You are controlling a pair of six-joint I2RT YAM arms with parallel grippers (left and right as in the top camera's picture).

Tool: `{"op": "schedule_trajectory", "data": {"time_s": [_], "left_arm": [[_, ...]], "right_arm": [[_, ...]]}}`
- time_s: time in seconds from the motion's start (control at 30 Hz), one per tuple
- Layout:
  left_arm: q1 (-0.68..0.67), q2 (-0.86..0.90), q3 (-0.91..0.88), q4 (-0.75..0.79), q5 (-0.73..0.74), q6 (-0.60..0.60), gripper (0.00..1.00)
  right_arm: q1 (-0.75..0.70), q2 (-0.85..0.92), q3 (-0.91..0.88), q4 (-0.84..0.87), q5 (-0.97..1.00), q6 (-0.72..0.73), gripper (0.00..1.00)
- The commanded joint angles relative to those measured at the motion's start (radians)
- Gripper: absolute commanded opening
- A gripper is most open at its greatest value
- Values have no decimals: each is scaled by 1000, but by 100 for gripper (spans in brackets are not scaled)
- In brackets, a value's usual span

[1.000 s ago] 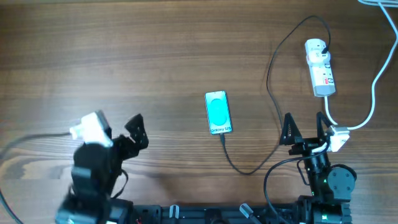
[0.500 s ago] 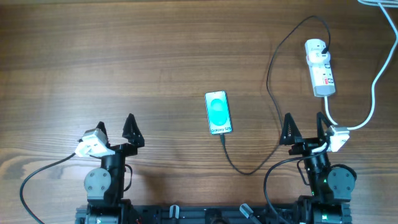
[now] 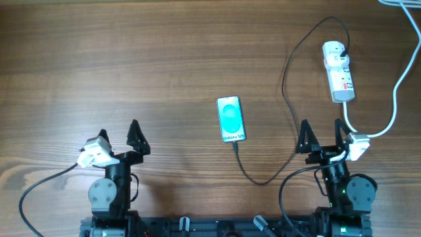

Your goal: Plug charger to phone and switch on socket

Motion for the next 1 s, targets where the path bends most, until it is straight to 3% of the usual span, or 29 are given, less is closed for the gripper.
{"op": "schedule_trajectory", "data": {"time_s": [0.0,0.3,0.4,0.97], "left_arm": [[8,-11,-9,6,-34,23,100],[8,-11,-9,2,-25,26,100],[8,-11,-9,-8,65,160,100],[8,-11,-9,-7,71,170,100]], "right_arm": [[4,-8,-1,3,12,-16,100],[4,-8,-1,3,12,-16,100],[4,-8,-1,3,12,-16,100],[4,-8,-1,3,12,-16,100]]}}
